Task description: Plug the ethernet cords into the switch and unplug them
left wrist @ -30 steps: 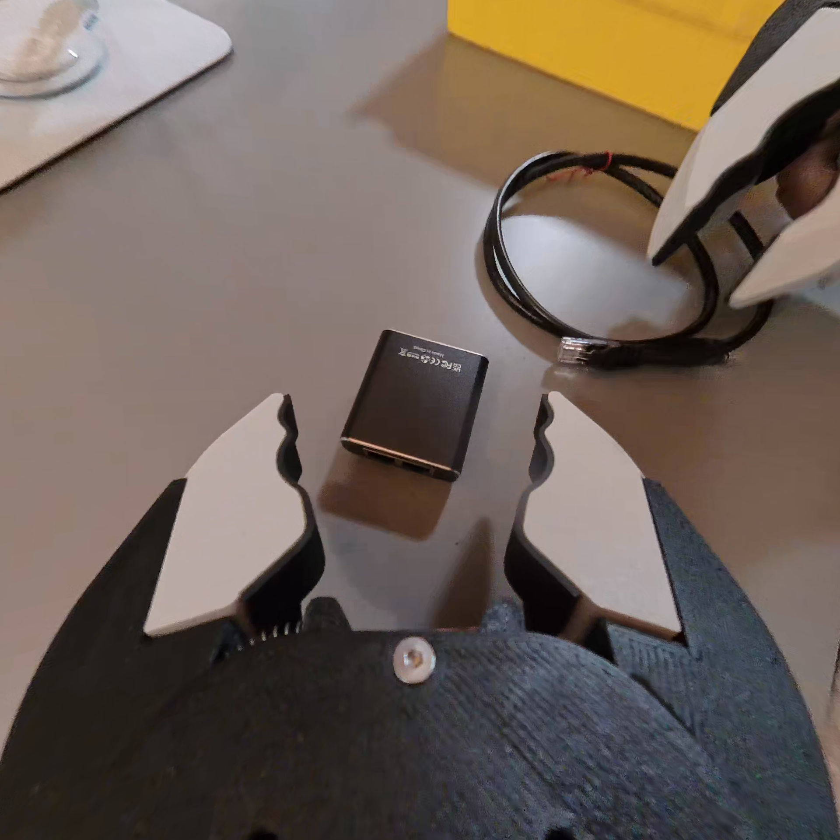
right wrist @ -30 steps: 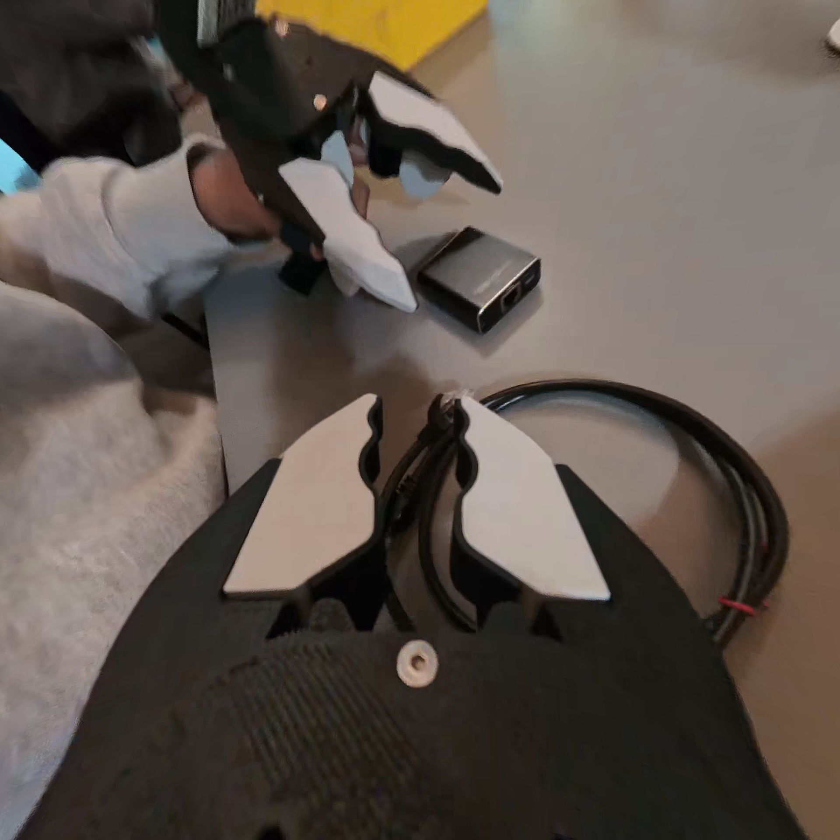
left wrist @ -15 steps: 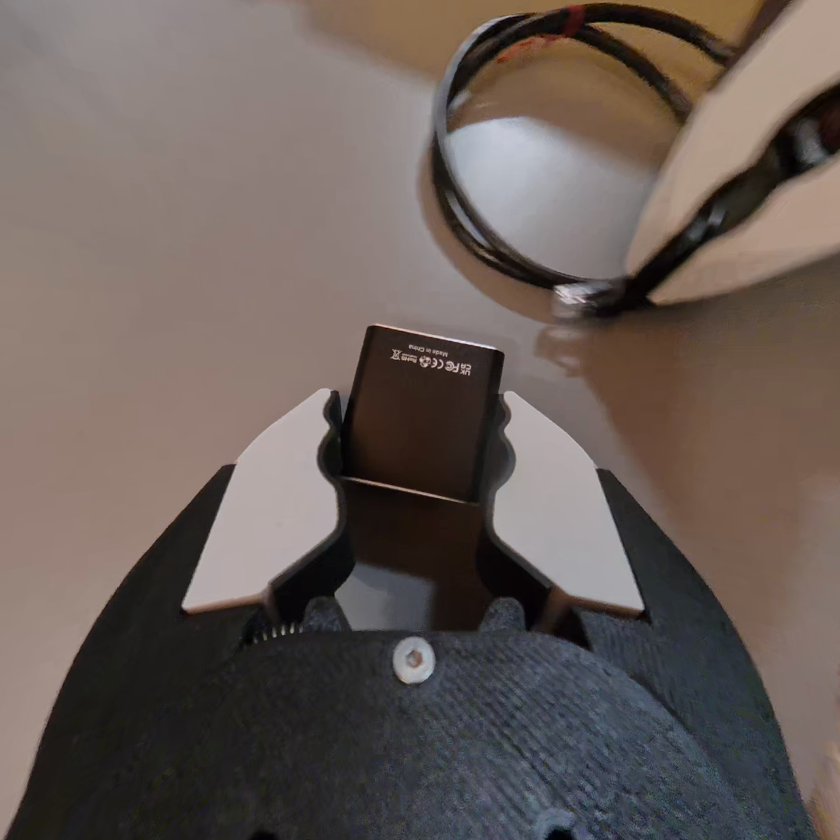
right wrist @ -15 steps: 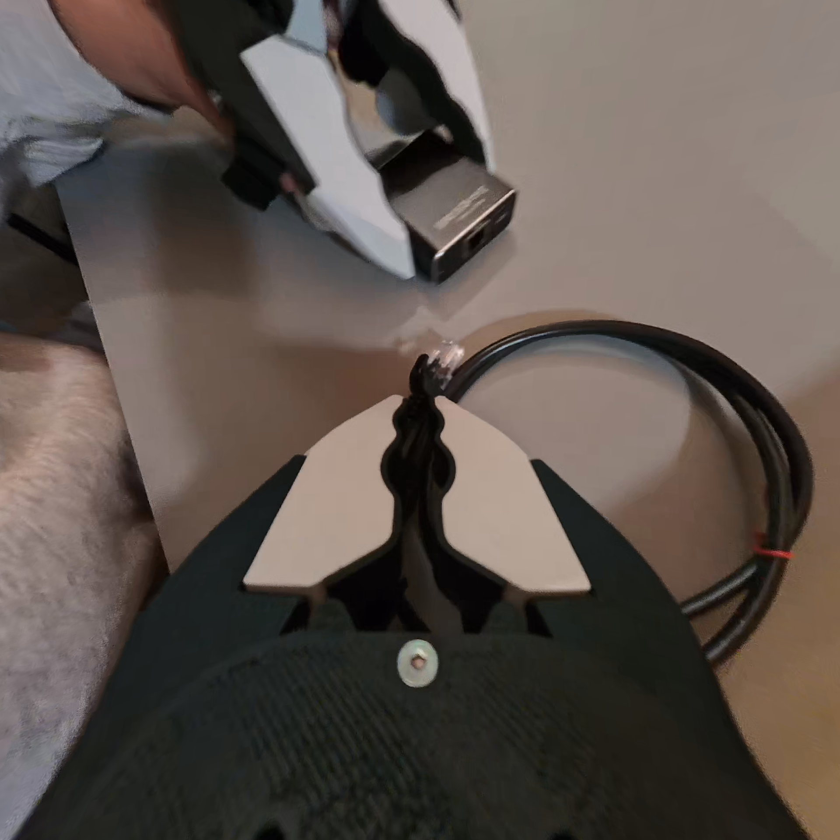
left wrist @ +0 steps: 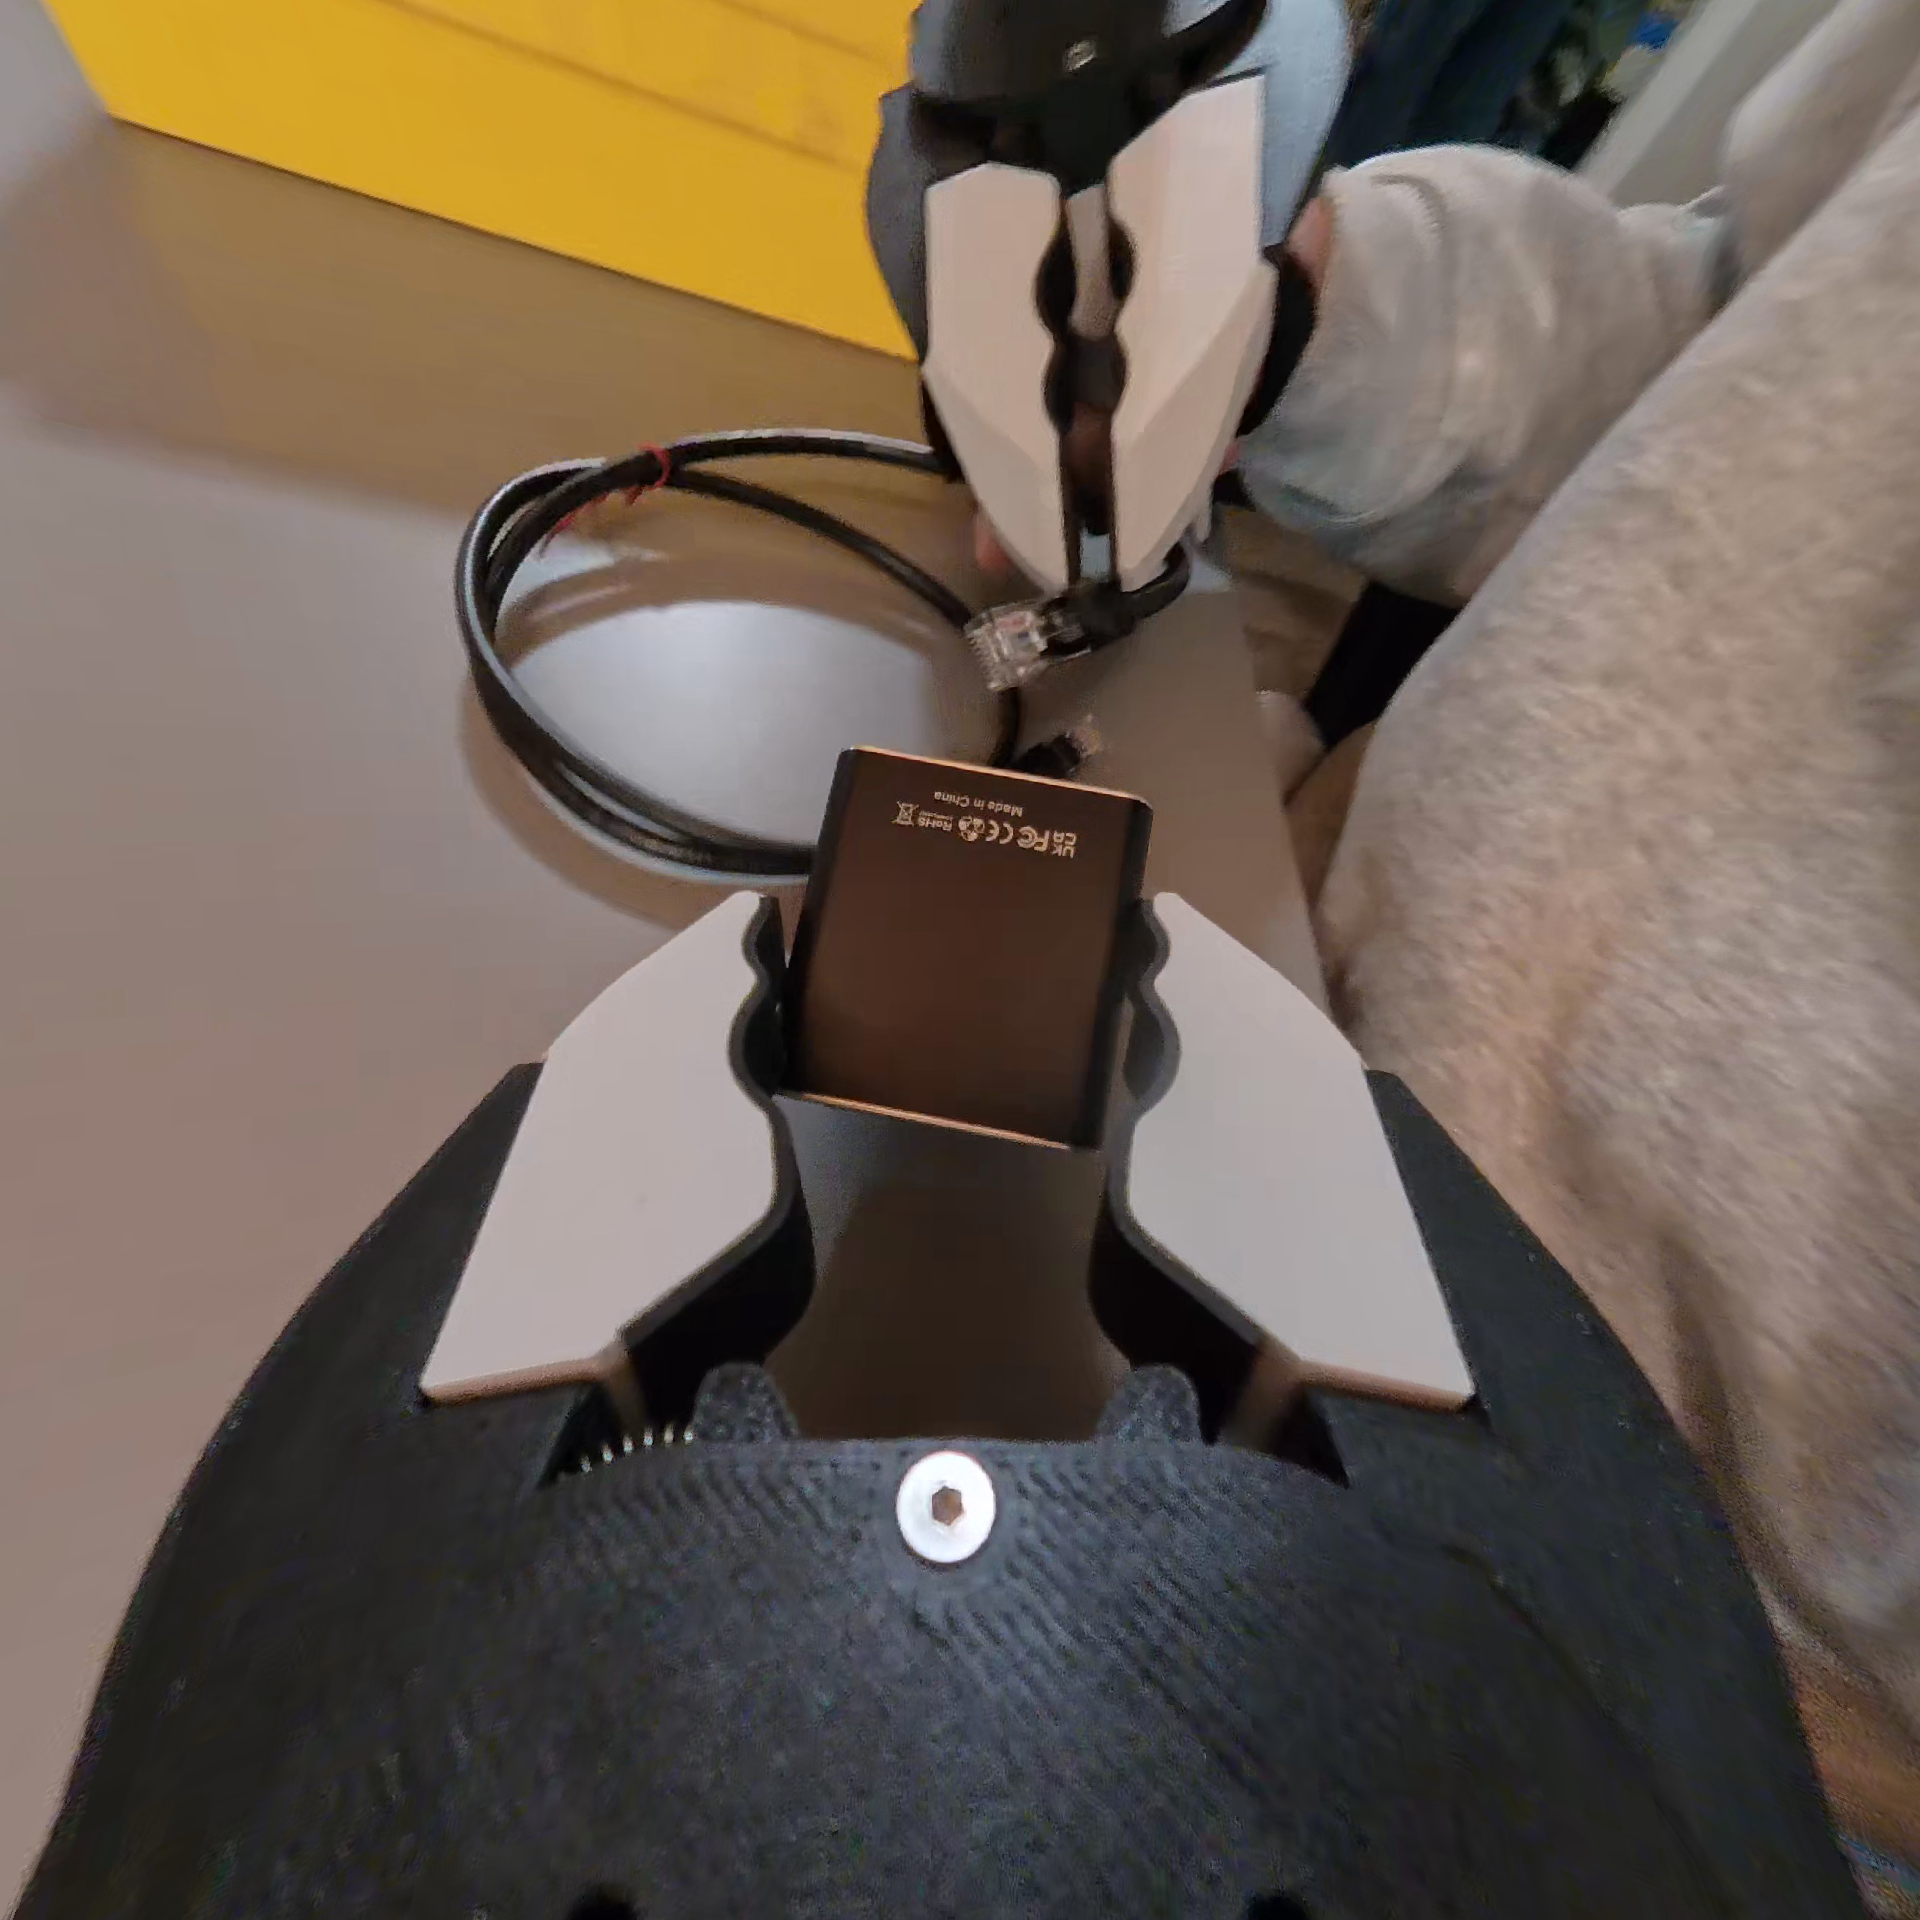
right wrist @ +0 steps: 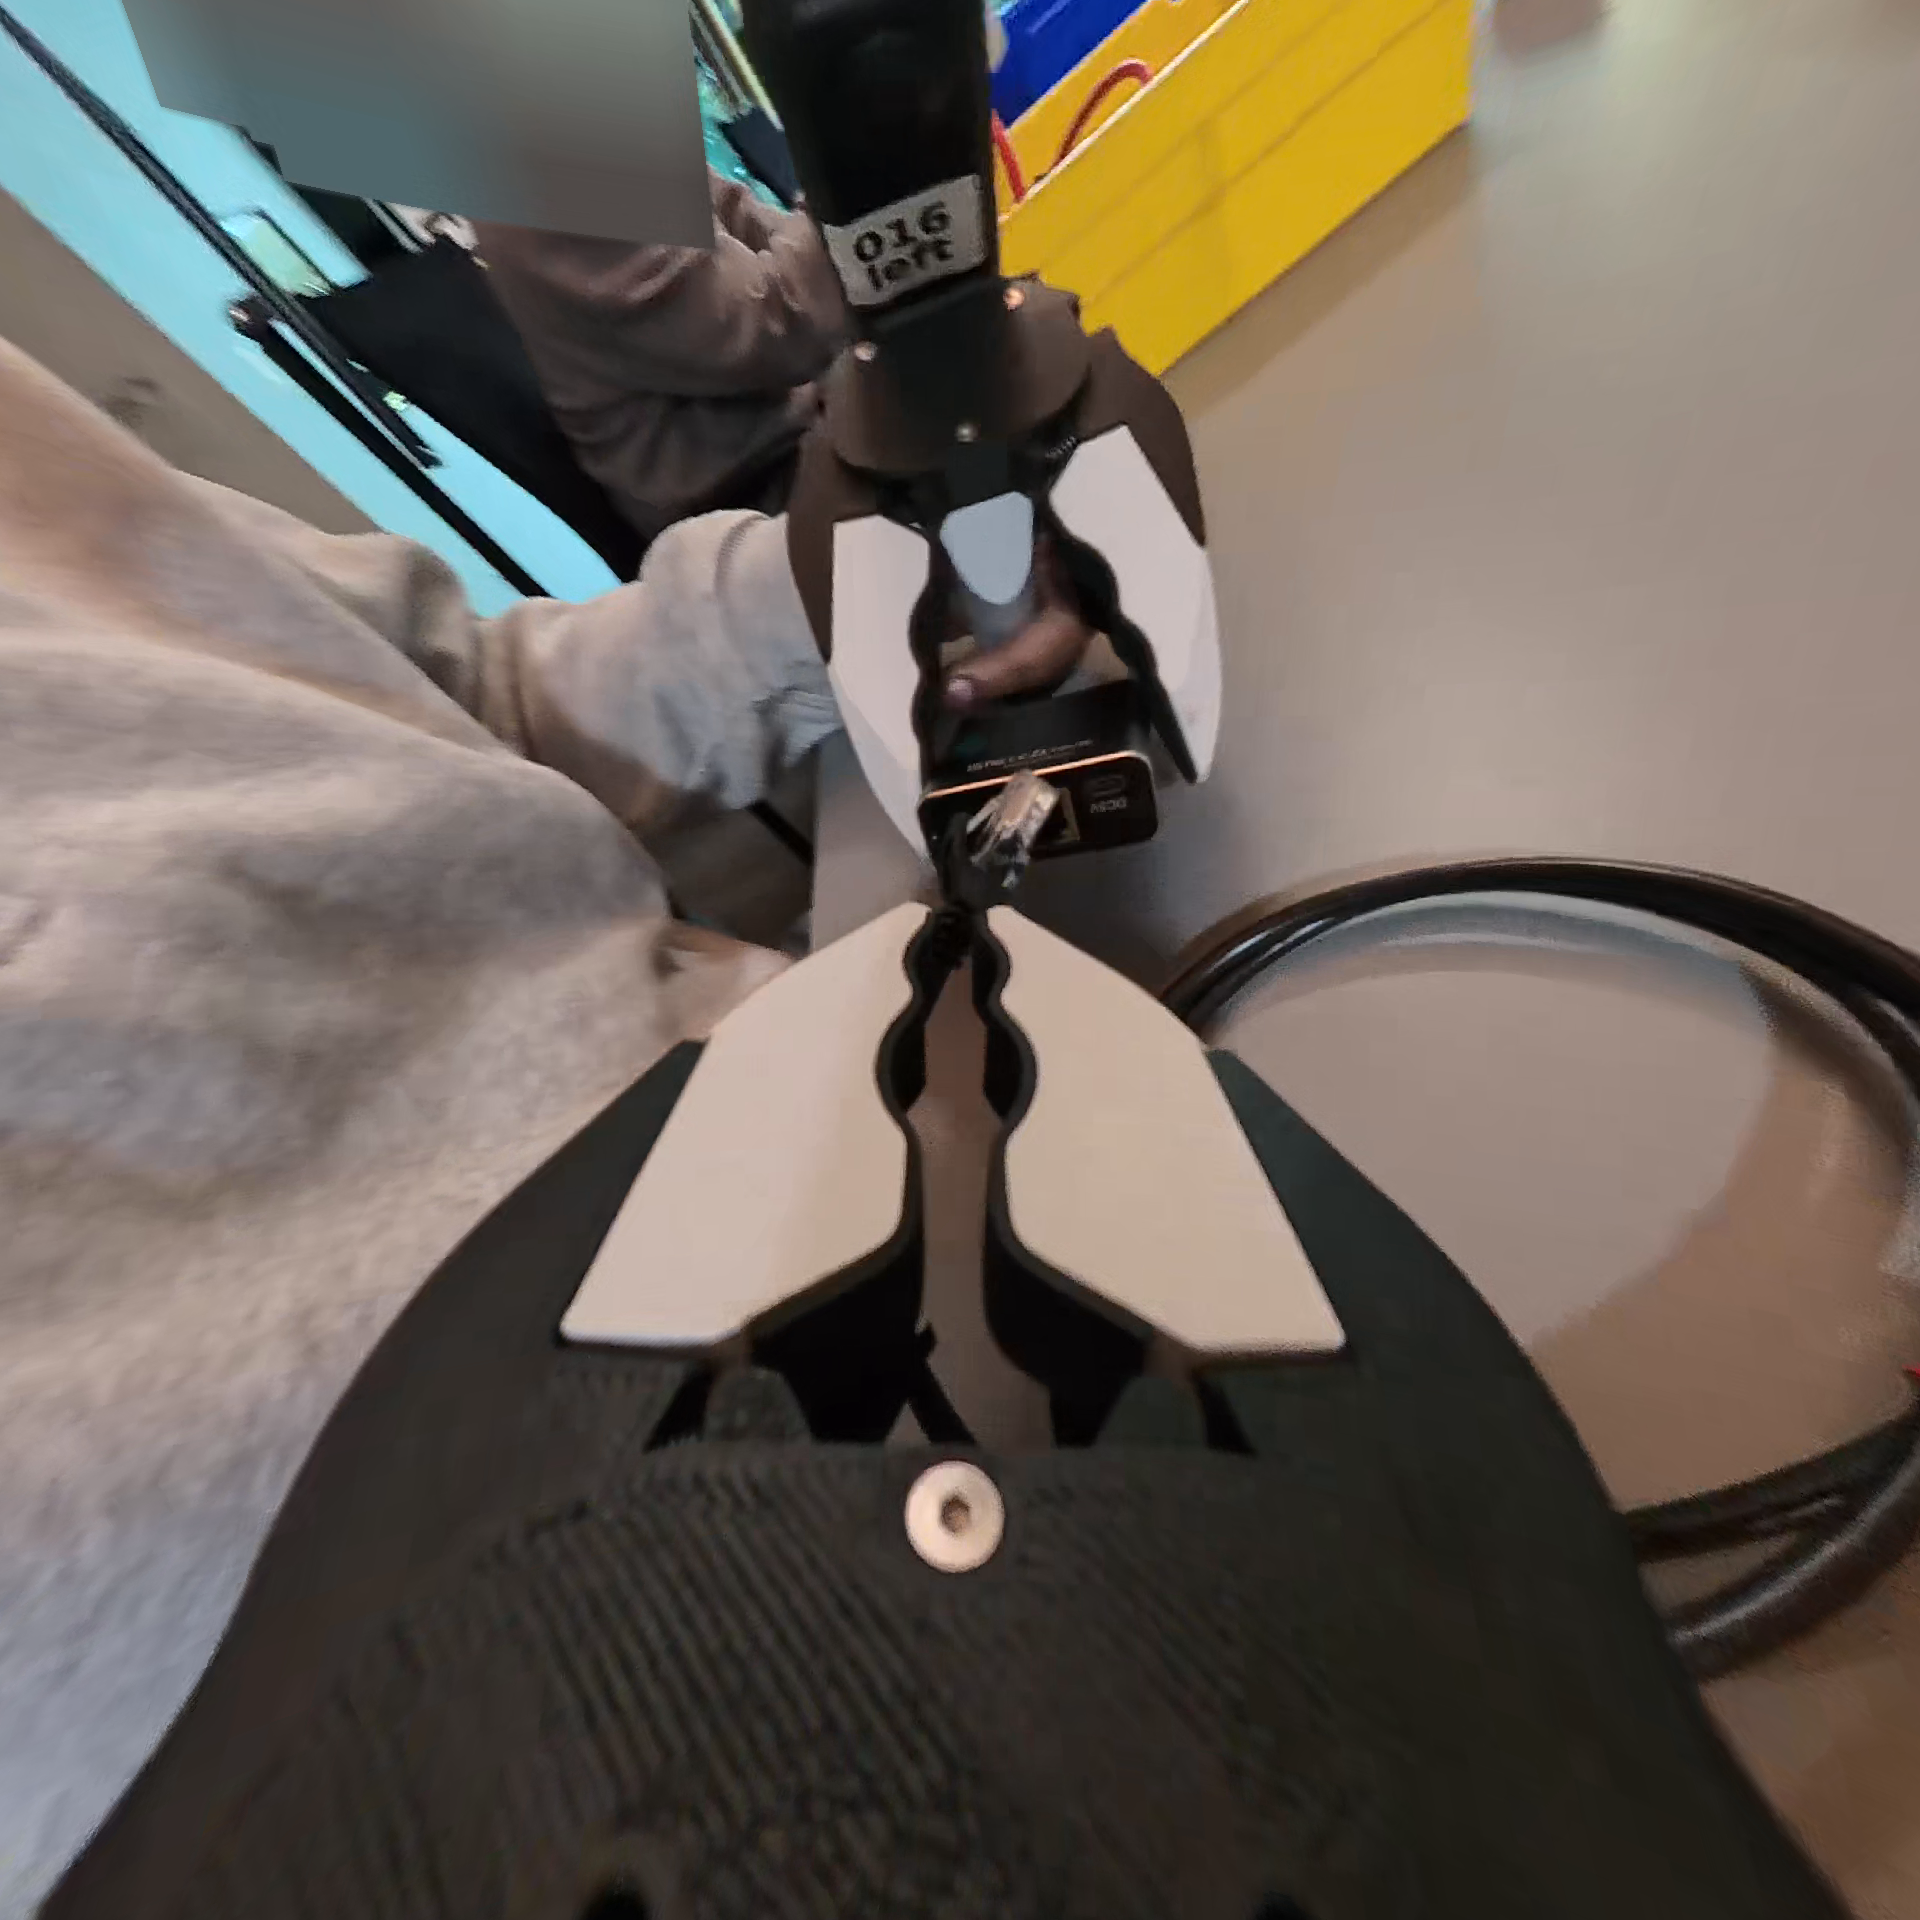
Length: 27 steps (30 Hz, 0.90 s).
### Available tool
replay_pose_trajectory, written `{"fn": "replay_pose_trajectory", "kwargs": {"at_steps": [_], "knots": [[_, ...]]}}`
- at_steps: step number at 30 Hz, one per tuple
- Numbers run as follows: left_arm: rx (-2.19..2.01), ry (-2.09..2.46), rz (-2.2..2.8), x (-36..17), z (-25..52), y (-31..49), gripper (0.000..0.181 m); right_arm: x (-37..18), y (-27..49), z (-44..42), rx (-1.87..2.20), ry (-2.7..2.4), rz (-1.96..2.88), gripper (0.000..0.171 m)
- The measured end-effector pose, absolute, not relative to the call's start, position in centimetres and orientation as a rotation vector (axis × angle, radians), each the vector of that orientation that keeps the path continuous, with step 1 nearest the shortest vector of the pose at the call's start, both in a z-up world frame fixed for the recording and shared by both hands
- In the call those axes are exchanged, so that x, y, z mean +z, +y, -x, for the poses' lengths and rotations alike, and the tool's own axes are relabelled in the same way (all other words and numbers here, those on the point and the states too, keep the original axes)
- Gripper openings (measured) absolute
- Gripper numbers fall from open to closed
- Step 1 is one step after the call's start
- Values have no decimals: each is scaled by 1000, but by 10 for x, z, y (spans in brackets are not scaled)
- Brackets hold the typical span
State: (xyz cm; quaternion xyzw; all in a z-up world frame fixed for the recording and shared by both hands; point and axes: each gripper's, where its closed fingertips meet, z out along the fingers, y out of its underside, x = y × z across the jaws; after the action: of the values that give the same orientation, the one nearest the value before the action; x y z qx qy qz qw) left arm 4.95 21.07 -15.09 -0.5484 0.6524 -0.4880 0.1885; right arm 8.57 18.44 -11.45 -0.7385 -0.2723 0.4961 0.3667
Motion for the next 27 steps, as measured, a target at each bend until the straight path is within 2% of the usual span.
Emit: {"fn": "replay_pose_trajectory", "kwargs": {"at_steps": [1, 9, 11, 17, 22, 27], "knots": [[-1416, 1830, 1532, -148, -49, 207, 64, -113, 183, -86, 1300, -696, 1888, 0], [-1484, 1730, 1595, -144, -53, 216, 64, -125, 198, -96, 1166, -632, 1949, 0], [-1502, 1687, 1621, -142, -53, 220, 64, -127, 199, -97, 1133, -635, 1958, 11], [-1590, 1506, 1706, -137, -55, 238, 64, -142, 186, -74, 1006, -832, 2022, 29], [-1908, 1241, 1799, -121, -58, 245, 64, -165, 186, -64, 694, -1006, 2094, 40], [-2187, 1152, 1806, -111, -62, 232, 64, -132, 211, -77, 485, -885, 1890, 51]]}}
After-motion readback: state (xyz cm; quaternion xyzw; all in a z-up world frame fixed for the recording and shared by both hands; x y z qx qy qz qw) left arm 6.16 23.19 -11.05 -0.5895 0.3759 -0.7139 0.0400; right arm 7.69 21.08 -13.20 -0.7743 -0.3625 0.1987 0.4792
